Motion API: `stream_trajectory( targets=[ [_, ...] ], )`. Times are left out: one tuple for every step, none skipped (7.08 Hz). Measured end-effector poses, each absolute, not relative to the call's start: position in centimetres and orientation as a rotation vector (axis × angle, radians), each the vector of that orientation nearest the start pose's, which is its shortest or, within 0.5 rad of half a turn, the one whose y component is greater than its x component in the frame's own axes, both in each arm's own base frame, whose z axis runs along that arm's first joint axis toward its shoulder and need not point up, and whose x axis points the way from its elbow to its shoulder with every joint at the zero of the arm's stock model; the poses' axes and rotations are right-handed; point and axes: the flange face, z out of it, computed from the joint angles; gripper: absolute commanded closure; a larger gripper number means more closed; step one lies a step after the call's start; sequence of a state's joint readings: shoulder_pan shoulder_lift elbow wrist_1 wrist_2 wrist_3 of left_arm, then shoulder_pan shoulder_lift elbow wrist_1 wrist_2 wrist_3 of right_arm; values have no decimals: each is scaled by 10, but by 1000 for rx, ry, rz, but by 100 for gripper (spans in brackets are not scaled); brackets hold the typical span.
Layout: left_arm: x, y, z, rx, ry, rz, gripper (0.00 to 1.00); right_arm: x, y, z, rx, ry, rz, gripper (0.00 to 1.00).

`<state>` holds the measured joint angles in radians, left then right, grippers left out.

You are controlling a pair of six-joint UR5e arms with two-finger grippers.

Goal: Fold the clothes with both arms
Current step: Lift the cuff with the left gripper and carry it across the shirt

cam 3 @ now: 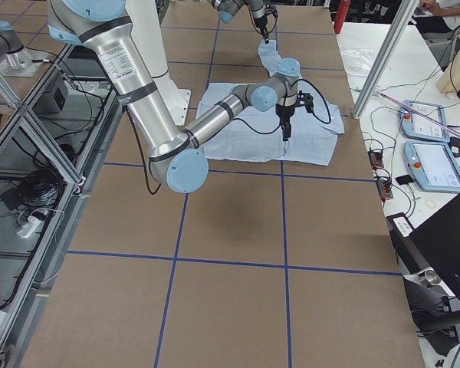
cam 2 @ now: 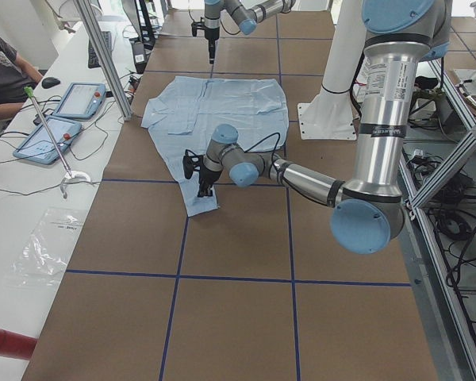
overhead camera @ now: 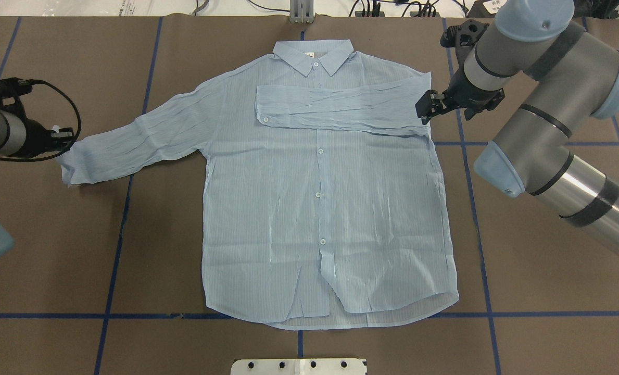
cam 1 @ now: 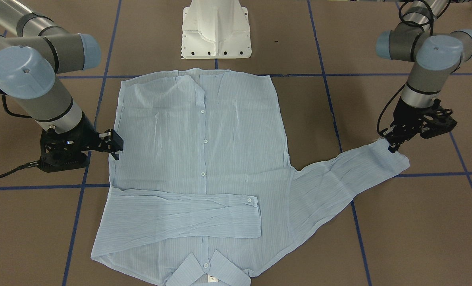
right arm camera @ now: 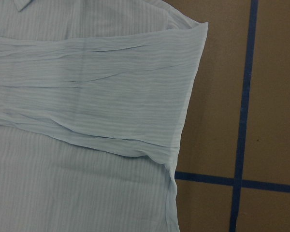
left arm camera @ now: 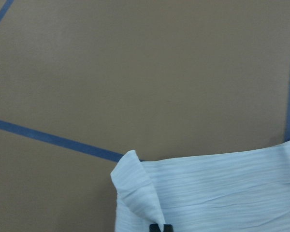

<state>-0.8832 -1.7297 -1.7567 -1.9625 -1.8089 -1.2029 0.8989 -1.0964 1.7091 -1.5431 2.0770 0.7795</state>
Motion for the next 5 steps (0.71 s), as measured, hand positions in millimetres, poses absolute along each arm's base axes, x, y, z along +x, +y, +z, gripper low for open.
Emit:
stream_trajectory(
  targets=[
    [298, -537, 397, 241, 727, -405, 100, -327, -548, 338, 137, -774, -56, 0],
    [312, -557, 335, 239, 730, -409, 100, -315, -535, 354, 127, -763, -52, 0],
    [320, -570, 277, 236, 747, -413, 100, -302, -522, 368, 121, -755, -52, 0],
    [324, -577, 226, 223, 797, -433, 100, -286, -513, 379, 121, -747, -55, 0],
    [329, -582, 179, 204, 886, -495, 100, -273, -508, 390, 122, -737, -58, 0]
  ],
)
